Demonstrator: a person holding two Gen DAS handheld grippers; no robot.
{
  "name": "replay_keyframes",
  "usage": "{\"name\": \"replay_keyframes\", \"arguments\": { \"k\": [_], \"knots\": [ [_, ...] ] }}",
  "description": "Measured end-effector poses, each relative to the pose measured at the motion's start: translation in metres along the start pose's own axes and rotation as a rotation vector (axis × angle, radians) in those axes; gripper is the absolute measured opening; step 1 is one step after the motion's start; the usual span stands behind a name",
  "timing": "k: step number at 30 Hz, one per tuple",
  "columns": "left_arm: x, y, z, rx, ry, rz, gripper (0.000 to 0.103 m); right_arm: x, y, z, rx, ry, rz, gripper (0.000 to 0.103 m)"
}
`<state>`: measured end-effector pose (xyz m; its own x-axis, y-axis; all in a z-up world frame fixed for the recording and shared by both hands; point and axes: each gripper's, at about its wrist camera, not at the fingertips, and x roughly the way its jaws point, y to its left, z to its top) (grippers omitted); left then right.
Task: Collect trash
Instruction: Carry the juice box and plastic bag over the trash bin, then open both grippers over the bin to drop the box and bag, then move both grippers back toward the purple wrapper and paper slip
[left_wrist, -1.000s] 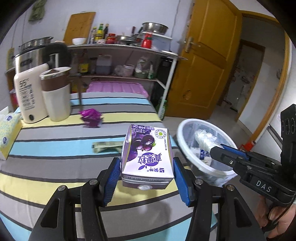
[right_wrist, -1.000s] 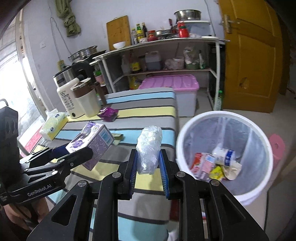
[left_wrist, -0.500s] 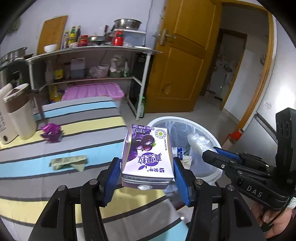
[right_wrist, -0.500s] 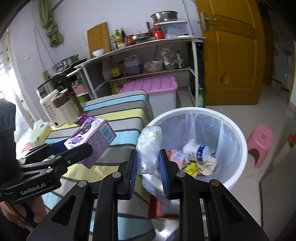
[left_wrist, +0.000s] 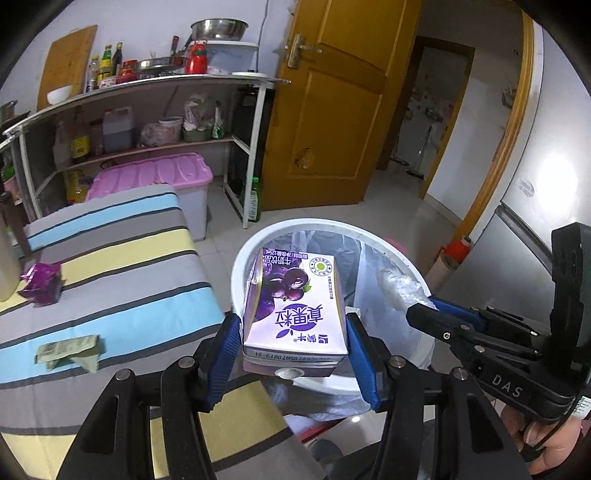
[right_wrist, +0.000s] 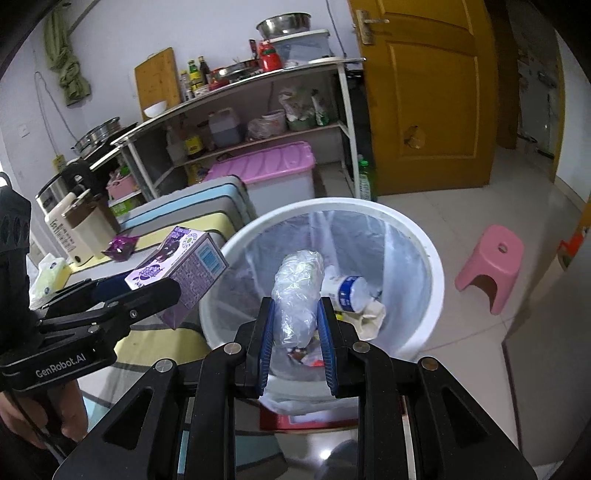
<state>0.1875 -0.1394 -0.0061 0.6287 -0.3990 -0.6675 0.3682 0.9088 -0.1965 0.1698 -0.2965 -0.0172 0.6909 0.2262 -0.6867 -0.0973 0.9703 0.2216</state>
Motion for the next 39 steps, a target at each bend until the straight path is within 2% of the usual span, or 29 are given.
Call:
{"name": "replay_keyframes", "arguments": {
  "k": [10, 16, 20, 31, 39],
  "knots": [
    [0.028, -0.003, 0.003, 0.008, 0.043, -0.022, 0.057, 0.015, -0.013, 0.0, 0.02, 0.037, -0.029, 0.025],
    [0.031, -0.003, 0.004, -0.004, 0.039, -0.041, 0.057, 0.02, -0.014, -0.002, 0.017, 0.045, -0.037, 0.027],
    [0.028, 0.001, 0.006, -0.017, 0.034, -0.046, 0.057, 0.02, -0.015, -0.003, 0.016, 0.04, -0.034, 0.033],
    [-0.011, 0.012, -0.003, -0.05, -0.038, -0.038, 0.057, -0.001, 0.007, -0.008, -0.017, 0.009, -0.005, 0.033],
    [-0.044, 0.03, -0.021, -0.057, -0.07, 0.011, 0.057, -0.014, 0.037, -0.013, -0.061, -0.002, 0.04, 0.033]
  ]
}}
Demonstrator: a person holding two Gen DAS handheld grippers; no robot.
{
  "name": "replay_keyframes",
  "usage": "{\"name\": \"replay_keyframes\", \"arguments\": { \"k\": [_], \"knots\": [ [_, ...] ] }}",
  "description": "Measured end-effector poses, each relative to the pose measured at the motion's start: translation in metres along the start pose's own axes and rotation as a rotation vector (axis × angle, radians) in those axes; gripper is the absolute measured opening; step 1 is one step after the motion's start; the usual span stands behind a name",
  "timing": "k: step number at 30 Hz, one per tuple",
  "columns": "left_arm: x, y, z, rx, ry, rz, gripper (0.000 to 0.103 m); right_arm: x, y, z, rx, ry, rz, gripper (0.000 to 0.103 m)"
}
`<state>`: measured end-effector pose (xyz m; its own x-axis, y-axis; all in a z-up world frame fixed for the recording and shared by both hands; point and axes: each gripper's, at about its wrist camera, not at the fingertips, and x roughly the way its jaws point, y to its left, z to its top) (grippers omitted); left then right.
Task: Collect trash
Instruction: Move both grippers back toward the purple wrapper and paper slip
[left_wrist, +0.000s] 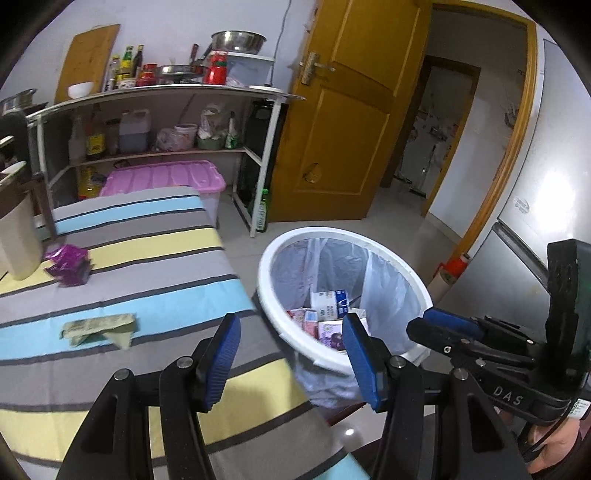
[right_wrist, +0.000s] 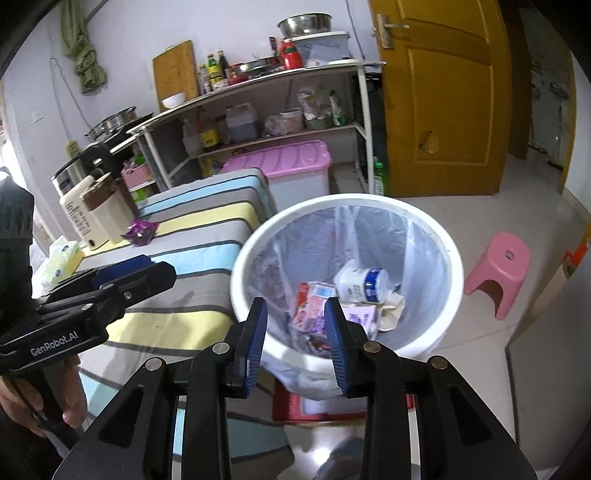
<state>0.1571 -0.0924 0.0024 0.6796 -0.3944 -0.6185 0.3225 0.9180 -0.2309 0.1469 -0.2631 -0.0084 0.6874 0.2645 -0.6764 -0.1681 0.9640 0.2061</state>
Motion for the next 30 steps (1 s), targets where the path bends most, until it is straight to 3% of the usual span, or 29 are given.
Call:
{"name": "replay_keyframes", "arguments": {
  "k": [7, 30],
  "knots": [
    [-0.027, 0.02, -0.015, -0.023, -0.018, 0.055, 0.057, -0.007, 0.024, -0.005, -0.039, 0.0, 0.041, 0.033],
    [-0.085, 0.053, -0.042, -0.088, -0.06, 0.135, 0.057, -0.015, 0.086, -0.014, -0.158, 0.0, 0.132, 0.033]
  ]
}}
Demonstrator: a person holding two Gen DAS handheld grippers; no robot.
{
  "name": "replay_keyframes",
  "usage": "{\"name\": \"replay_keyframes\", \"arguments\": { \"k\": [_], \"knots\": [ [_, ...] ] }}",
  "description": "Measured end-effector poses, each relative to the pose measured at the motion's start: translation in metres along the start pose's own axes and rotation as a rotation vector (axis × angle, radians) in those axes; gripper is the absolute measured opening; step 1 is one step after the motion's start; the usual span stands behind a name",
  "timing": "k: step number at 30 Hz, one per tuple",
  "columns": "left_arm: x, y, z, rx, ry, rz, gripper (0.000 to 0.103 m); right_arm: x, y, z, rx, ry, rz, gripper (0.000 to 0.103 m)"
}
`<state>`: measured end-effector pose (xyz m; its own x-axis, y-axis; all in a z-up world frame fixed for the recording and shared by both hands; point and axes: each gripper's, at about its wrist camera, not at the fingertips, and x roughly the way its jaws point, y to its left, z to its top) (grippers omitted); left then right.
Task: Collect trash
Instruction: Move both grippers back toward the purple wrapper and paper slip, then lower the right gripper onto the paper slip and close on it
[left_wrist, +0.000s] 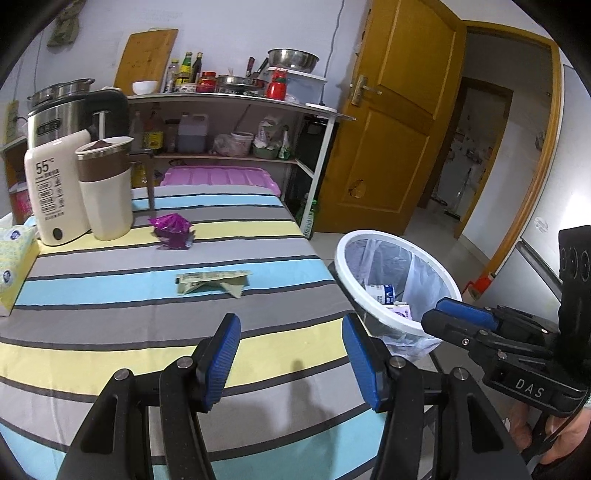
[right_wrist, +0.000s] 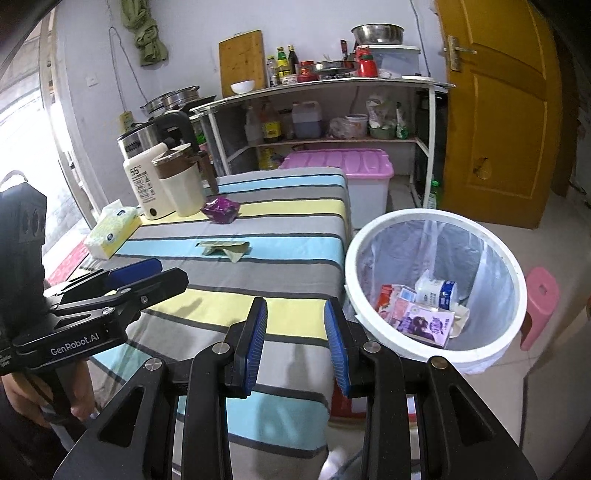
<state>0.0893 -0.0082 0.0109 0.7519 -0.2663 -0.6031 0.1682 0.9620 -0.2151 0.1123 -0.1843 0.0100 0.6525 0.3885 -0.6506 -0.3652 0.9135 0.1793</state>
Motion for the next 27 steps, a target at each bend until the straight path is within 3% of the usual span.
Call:
{"name": "replay_keyframes", "arguments": {
  "k": [27],
  "knots": [
    [-0.009, 0.064, 0.003, -0.078, -0.011, 0.121, 0.057, 0.044, 0.052, 0.024, -0.147, 0.021, 0.08, 0.038]
  ]
}}
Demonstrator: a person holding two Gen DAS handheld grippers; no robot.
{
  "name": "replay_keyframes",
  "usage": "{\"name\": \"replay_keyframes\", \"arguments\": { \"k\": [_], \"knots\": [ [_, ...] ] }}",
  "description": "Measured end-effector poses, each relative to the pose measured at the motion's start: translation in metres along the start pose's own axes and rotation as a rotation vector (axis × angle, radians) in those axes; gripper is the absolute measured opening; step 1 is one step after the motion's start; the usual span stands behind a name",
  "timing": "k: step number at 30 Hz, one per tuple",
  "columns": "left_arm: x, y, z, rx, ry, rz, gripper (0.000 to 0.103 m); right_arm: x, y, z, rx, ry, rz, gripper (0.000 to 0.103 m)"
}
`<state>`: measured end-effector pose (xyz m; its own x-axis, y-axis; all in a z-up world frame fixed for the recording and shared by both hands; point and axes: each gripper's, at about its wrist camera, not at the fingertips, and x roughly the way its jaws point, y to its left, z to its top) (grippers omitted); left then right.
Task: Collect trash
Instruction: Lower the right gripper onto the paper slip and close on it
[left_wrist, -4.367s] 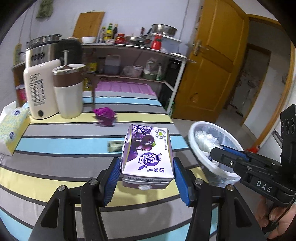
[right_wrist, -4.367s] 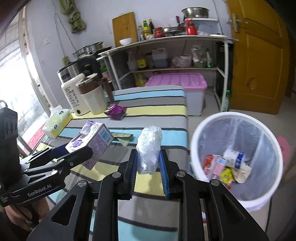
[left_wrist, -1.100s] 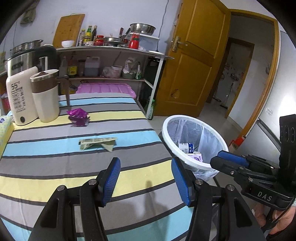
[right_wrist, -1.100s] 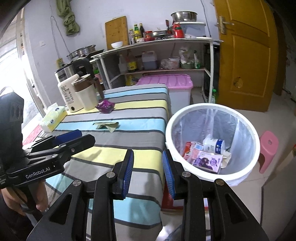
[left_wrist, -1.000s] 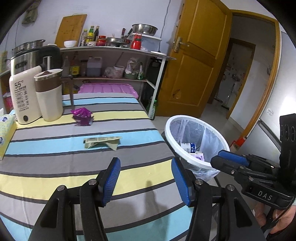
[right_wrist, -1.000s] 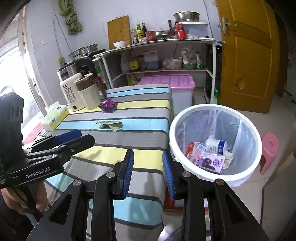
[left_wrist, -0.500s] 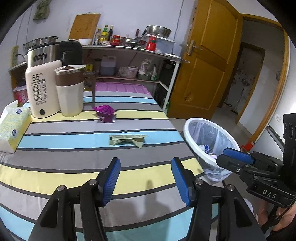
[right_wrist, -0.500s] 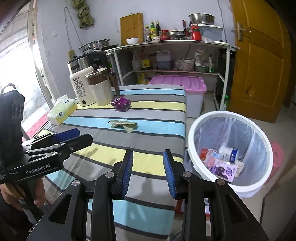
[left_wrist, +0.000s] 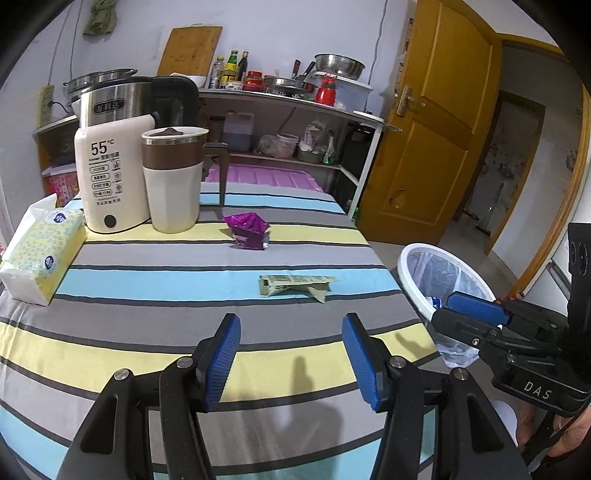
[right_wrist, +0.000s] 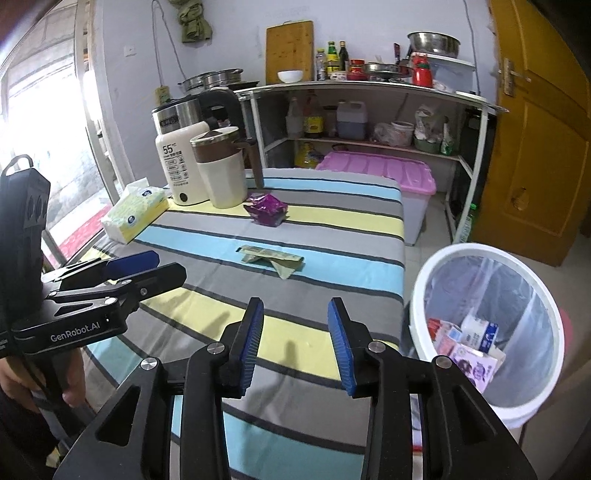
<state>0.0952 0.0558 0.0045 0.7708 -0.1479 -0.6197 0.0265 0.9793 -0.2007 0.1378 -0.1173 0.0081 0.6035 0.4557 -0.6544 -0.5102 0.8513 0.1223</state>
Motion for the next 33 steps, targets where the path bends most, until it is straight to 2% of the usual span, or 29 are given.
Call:
{"name": "replay_keyframes", "arguments": {
  "k": [8, 21, 27, 33],
  "knots": [
    [0.005, 0.013, 0.005, -0.007, 0.004, 0.021, 0.057, 0.023, 0.004, 0.009, -0.037, 0.022, 0.03, 0.041],
    [0.014, 0.048, 0.016, -0.042, 0.005, 0.066, 0.057, 0.094, 0.012, 0.03, -0.159, 0.094, 0.07, 0.042],
    [0.019, 0.057, 0.021, -0.048, 0.007, 0.071, 0.057, 0.124, 0.017, 0.041, -0.219, 0.111, 0.079, 0.042],
    [0.023, 0.063, 0.028, -0.055, 0.006, 0.068, 0.057, 0.15, 0.024, 0.042, -0.286, 0.165, 0.086, 0.042]
  ]
}}
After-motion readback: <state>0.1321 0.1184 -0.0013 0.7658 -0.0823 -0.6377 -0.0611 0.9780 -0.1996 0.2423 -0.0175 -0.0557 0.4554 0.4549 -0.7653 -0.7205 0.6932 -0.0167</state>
